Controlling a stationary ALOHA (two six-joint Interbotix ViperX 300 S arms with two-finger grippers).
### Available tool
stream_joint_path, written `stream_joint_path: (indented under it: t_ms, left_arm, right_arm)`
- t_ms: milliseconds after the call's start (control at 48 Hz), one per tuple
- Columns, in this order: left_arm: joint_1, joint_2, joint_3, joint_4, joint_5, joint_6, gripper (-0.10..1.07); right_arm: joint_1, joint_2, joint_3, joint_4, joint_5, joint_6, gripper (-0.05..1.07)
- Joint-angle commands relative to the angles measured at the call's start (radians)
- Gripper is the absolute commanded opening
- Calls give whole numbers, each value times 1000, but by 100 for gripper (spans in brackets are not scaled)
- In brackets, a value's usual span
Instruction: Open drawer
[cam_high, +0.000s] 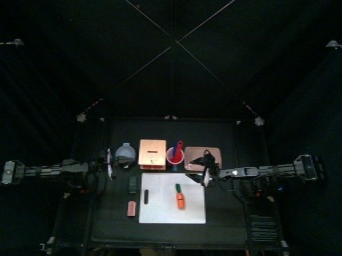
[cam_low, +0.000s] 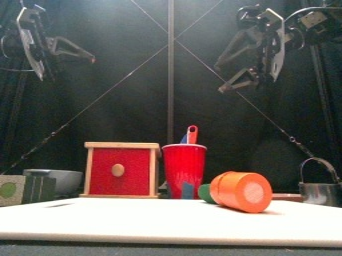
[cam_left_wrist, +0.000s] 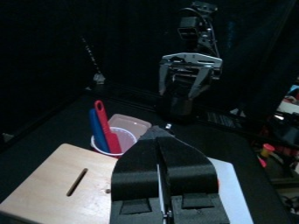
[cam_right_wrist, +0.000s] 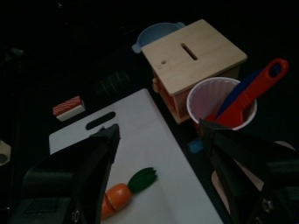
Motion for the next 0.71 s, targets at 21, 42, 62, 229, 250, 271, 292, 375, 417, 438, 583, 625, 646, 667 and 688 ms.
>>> stream_joint_path:
  t_ms: [21, 42, 62, 229, 250, 271, 292, 375, 417, 438, 583, 625, 646, 667, 688]
  left_arm:
    - [9, 5, -9, -3, -11, 3, 0]
    - [9, 6, -8, -2, -11, 3, 0]
    - [9, 5, -6, -3, -11, 3, 0]
    - [9, 5, 5, -3, -11, 2, 0]
    - [9, 5, 3, -3, -11, 2, 0]
    - [9, 5, 3, -3, -11, 2, 0]
    - [9, 5, 3, -3, -11, 2, 0]
    - [8, 6, 3, -3, -11, 0, 0]
    - [6, 9, 5, -5, -11, -2, 0]
    - [5, 11, 5, -6, -11, -2, 0]
    - [-12, 38, 2, -32, -11, -2, 0]
    - [-17, 46, 0, -38, -11, -2, 0]
    - [-21, 51, 0, -41, -12, -2, 0]
    - [-23, 57, 0, -44, -15, -2, 0]
    - [-28, 61, 0, -48, -20, -2, 0]
  right_arm:
    - [-6, 17, -18, 2, 2, -3, 100]
    - [-6, 23, -20, 2, 2, -5, 100]
    - [-6, 29, -23, 0, 2, -5, 100]
    - [-6, 83, -55, -6, 2, -8, 100]
    - [-6, 94, -63, -9, 0, -8, 100]
    - [-6, 101, -71, -12, 2, -9, 100]
    - [-8, 110, -77, -15, 2, -9, 100]
    - [-11, 144, -112, -38, 0, -8, 100]
    - [-14, 166, -132, -51, -5, -8, 100]
    - [-14, 181, -147, -60, -8, -9, 99]
    - [-28, 241, -224, -104, -26, -11, 87]
    - [-34, 253, -241, -117, -38, -11, 82]
    - [-37, 259, -249, -123, -46, -9, 78]
    - [-46, 268, -261, -132, -54, -9, 73]
    - [-51, 275, -267, -135, -58, -8, 70]
